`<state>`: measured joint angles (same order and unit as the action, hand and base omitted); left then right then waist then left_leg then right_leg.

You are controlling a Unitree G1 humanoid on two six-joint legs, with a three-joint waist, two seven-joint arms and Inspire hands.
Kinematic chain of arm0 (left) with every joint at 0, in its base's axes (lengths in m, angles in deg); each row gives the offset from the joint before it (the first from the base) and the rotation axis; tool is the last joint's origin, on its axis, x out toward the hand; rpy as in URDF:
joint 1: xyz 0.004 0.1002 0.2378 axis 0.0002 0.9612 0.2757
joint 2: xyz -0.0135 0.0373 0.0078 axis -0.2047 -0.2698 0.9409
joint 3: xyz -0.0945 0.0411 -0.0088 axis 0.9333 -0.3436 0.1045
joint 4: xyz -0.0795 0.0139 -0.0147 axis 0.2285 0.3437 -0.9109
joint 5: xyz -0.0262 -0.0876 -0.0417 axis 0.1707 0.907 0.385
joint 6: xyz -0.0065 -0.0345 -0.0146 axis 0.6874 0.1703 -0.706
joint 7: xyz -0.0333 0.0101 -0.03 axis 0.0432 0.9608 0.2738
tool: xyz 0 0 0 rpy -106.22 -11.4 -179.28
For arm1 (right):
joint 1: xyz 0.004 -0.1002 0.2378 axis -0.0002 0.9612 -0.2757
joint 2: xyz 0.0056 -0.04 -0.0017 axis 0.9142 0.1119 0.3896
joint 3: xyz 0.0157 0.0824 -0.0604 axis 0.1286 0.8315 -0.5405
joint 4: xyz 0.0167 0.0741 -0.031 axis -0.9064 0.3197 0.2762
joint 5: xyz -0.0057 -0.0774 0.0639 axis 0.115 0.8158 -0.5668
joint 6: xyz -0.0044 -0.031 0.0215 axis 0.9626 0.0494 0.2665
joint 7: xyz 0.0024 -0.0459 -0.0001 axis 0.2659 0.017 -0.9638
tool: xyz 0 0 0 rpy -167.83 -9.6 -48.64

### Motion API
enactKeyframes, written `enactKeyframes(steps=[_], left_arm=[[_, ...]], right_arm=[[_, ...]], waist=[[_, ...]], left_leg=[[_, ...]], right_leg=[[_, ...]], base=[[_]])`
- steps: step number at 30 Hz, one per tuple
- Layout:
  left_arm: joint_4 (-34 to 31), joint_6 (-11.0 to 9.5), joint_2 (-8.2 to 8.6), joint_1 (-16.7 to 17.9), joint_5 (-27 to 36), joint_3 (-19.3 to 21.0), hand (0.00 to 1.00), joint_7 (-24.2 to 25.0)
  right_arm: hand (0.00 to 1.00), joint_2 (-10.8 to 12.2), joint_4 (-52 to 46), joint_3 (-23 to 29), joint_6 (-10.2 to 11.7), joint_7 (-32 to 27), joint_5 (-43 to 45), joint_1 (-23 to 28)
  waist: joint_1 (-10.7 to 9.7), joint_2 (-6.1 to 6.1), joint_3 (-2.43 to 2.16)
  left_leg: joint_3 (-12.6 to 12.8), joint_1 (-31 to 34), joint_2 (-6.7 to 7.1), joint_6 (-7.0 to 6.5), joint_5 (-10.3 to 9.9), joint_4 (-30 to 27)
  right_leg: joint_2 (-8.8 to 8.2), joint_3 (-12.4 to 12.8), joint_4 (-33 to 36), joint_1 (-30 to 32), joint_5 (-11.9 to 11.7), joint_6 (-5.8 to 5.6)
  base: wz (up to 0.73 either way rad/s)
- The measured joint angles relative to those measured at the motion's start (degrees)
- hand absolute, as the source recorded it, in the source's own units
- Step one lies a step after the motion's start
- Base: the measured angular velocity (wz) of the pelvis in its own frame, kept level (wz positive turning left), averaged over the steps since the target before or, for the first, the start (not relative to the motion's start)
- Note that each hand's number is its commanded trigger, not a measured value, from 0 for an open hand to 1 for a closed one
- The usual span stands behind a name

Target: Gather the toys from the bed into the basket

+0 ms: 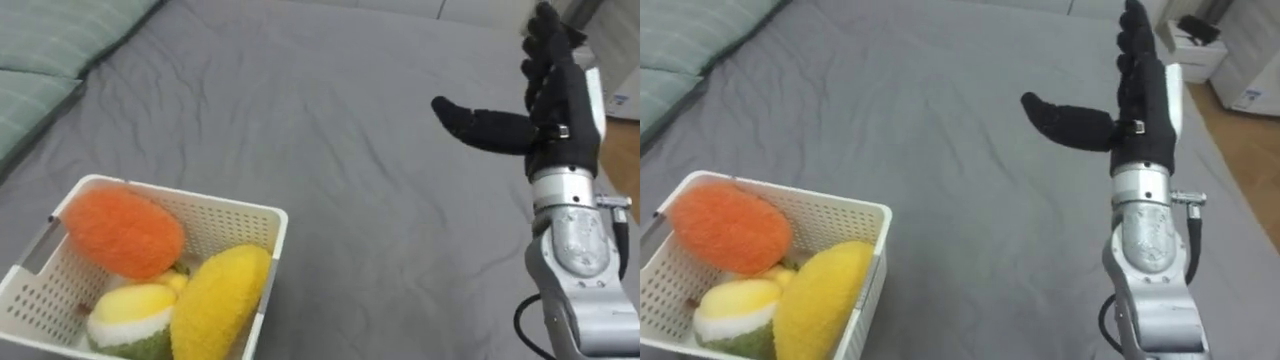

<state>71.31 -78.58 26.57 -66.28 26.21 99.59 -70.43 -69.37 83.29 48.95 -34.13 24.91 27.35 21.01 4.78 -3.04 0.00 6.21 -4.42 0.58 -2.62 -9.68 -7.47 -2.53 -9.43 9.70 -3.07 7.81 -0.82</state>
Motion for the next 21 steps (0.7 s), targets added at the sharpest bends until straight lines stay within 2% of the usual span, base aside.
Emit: enactKeyframes(steps=[7, 11, 15, 19, 21], left_arm=[[-0.4, 0.1, 0.00, 1.1, 0.7, 0.0, 0.00, -1.1], [-0.9, 0.1, 0.02, 1.8, 0.6, 0.1, 0.00, -1.1], [-2.0, 1.1, -0.07, 3.1, 1.9, -0.6, 0.00, -1.0], [-2.4, 1.3, -0.32, 3.8, 1.9, -0.8, 0.00, -1.0], [-2.6, 1.5, -0.29, 4.1, 2.8, -0.9, 0.00, -1.0]], right_arm=[[0.00, 0.0, 2.0, 6.9, -0.1, -4.8, -12.1, 3.2], [0.00, 0.0, 3.6, 10.9, -0.2, -7.2, -14.4, 6.3], [0.00, 0.1, 7.2, 11.8, -0.3, -8.9, -16.4, 8.0], [0.00, 0.6, 12.2, 11.9, -0.3, -10.7, -23.3, 11.5], [0.00, 0.8, 15.3, 11.9, -0.2, -11.9, -26.2, 12.0]], waist=[[-4.1, -0.08, -0.02], [-4.8, -0.05, -0.01], [-6.2, -0.01, 0.07], [-6.4, 0.11, 0.15], [-7.0, 0.32, 0.18]], left_leg=[[0.3, -0.3, -0.06, 0.01, 0.0, 0.1], [1.0, -0.4, -0.18, 0.00, -0.1, 0.1], [1.6, -0.9, -0.26, 0.02, -0.1, 0.1], [3.2, -1.3, -0.71, 0.24, -0.3, 0.1], [3.2, -1.3, -0.77, 0.28, -0.3, 0.0]], right_leg=[[0.07, 0.0, 0.0, 0.1, 0.0, -0.01], [0.12, 0.7, 0.0, 0.2, 0.0, 0.00], [0.24, 1.2, 0.1, 0.2, 0.0, 0.04], [0.81, 2.9, 0.1, 0.2, -0.2, 0.28], [0.88, 3.0, 0.0, 0.1, -0.2, 0.30]], base=[[-0.03], [-0.07], [-0.06], [-0.17], [-0.08]])
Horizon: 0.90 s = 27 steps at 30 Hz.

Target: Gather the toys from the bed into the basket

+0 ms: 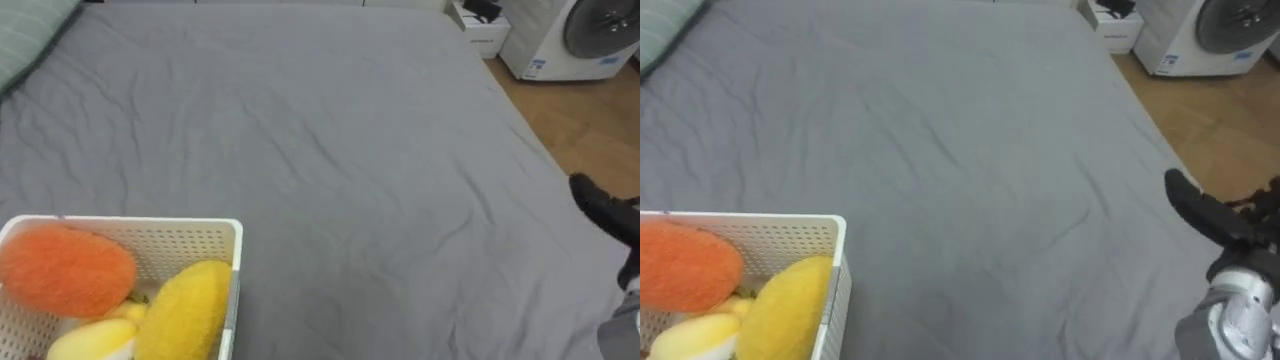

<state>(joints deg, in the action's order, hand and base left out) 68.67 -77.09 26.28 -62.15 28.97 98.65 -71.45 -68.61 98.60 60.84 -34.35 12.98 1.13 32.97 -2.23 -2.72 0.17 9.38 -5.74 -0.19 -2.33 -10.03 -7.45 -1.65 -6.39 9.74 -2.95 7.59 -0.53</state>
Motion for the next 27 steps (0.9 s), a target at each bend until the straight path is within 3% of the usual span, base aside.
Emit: enactKeyframes(steps=[5, 7, 13, 18, 22, 23, 27], left_arm=[[-0.2, 0.8, 0.04, -0.1, 2.5, 0.1, 0.00, 0.1], [-0.4, 0.8, 0.05, -0.1, 2.5, 0.1, 0.00, 0.3], [-1.0, 1.0, 0.09, -0.1, 2.4, 0.1, 0.00, 0.4], [-0.8, 1.0, 0.09, 0.3, 2.4, 1.2, 0.00, 2.2], [-0.6, 1.0, 0.14, 1.0, 2.2, 1.7, 0.00, 3.1], [-0.6, 1.0, 0.14, 1.0, 2.1, 1.9, 0.00, 3.4], [-0.6, 2.8, 0.11, 0.7, -0.5, 2.6, 0.00, 4.9]], right_arm=[[0.00, 0.4, 11.7, 0.4, 0.0, -3.8, -3.0, 0.4], [0.00, 1.8, 13.4, 2.0, 0.6, -4.9, -4.0, 1.0], [0.00, 3.3, 29.3, 2.0, 1.3, -4.6, -5.6, 2.6], [0.00, 4.3, 43.3, 2.1, 1.2, -0.9, -3.9, 3.4], [0.00, 4.6, 54.5, 0.9, -1.0, 3.9, 0.5, 4.3], [0.00, 4.6, 55.3, 0.5, -1.5, 4.6, 1.4, 4.5], [0.00, 4.4, 62.5, -2.1, -4.5, 11.9, 12.5, 4.4]], waist=[[-0.6, 0.70, 0.06], [-0.6, 1.09, -0.03], [-0.8, 1.31, -0.23], [-0.8, 0.99, -0.42], [-0.5, 0.91, -0.35], [-0.5, 1.24, -0.15], [-0.3, 1.07, -0.21]], left_leg=[[-0.1, -0.1, 0.02, 0.07, 0.0, -0.3], [-0.2, 0.0, -0.01, 0.07, 0.0, -0.3], [-0.7, 0.0, 0.01, 0.11, 0.0, -0.2], [-0.7, -0.1, 0.06, 0.12, 0.0, 0.0], [-0.7, -0.6, 0.04, 0.45, -0.3, 0.2], [-0.7, -0.6, 0.03, 0.49, -0.4, 0.2], [-0.7, -0.9, -0.02, 0.55, -0.4, 0.0]], right_leg=[[-0.01, 0.3, -0.2, 0.1, 0.3, -0.07], [0.03, 0.2, -0.2, 0.2, 0.4, -0.06], [0.03, -0.2, 0.0, 0.1, 0.5, 0.05], [-0.02, -0.2, -0.1, -0.1, 0.6, 0.00], [-0.27, -0.2, 0.2, -0.3, 1.1, 0.00], [-0.29, -0.2, 0.2, -0.3, 1.1, 0.01], [-0.18, 0.0, 0.1, -0.5, 1.1, 0.12]], base=[[0.00], [0.02], [0.04], [0.00], [0.00], [-0.03], [-0.01]])
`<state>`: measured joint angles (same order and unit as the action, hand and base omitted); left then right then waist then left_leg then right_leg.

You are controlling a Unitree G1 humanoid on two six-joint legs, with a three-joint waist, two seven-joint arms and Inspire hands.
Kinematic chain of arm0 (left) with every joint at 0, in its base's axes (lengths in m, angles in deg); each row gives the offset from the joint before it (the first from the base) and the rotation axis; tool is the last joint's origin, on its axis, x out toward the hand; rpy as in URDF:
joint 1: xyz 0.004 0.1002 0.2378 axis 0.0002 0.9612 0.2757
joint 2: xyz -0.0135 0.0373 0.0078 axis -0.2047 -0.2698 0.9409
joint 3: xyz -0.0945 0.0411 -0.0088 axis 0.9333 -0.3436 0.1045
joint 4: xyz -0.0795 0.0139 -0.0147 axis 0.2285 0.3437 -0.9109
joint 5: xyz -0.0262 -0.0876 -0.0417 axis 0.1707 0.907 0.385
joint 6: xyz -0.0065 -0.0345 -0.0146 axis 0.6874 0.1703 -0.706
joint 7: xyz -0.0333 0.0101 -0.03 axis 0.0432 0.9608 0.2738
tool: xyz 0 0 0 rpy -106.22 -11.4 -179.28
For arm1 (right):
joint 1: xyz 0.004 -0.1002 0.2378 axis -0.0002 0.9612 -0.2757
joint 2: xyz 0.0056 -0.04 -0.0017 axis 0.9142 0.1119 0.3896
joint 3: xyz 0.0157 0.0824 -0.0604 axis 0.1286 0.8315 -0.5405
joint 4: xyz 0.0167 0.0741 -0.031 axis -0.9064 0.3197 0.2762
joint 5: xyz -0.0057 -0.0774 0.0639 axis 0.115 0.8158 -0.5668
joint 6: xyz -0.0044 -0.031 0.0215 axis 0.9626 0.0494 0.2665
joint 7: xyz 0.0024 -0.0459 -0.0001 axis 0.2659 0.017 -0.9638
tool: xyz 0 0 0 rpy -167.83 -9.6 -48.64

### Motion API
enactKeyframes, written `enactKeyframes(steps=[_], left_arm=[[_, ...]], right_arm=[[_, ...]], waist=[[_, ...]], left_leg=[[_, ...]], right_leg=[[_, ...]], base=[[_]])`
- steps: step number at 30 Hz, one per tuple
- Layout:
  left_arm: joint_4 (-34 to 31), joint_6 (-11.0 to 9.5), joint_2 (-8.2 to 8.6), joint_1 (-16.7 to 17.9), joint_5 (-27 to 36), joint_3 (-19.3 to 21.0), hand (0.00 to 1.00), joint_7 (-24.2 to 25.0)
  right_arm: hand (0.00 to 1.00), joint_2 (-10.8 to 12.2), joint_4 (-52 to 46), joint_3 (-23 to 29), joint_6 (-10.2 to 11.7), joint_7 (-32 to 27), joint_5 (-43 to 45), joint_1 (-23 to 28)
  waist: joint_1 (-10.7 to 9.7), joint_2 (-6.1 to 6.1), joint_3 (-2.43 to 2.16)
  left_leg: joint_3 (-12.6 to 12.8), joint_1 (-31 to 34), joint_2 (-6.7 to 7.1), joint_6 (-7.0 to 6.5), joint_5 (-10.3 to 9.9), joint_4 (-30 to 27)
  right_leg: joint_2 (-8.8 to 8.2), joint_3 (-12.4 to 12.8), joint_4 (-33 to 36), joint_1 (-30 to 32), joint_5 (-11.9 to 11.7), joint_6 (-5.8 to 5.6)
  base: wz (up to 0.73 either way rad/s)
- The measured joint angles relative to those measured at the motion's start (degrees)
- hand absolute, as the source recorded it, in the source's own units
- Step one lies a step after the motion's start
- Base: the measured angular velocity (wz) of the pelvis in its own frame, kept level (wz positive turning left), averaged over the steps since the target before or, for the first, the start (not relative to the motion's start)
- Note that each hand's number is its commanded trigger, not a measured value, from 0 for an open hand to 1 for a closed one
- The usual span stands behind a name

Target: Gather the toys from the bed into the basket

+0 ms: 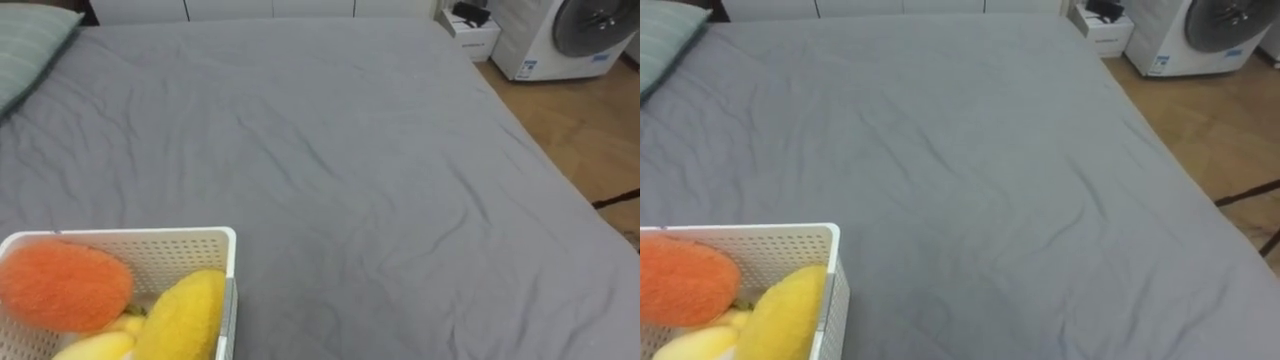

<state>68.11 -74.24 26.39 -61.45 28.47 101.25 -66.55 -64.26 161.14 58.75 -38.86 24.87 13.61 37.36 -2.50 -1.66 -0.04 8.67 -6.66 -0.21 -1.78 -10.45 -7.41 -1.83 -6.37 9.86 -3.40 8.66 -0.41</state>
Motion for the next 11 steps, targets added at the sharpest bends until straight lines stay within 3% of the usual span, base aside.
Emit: enactKeyframes(steps=[5, 11], left_arm=[[0.1, 2.5, 0.02, -0.8, -0.6, -0.6, 0.00, 0.1], [0.0, 4.1, 0.05, -2.2, -1.2, -2.5, 0.00, -0.7]], right_arm=[[0.00, 0.0, 5.1, -6.9, -5.5, 5.8, 14.7, -3.1], [0.00, 0.0, 4.4, -10.0, -9.1, 7.8, 23.8, -5.5]], waist=[[0.1, -0.05, 0.03], [1.4, 0.12, 0.02]], left_leg=[[-0.1, -0.9, 0.06, -0.06, 0.0, 0.0], [-0.1, -1.0, 0.06, -0.20, 0.1, 0.0]], right_leg=[[0.29, -0.1, 0.0, -0.7, 0.0, 0.01], [0.30, -0.2, 0.1, -0.7, -0.1, 0.07]], base=[[0.00], [0.00]])
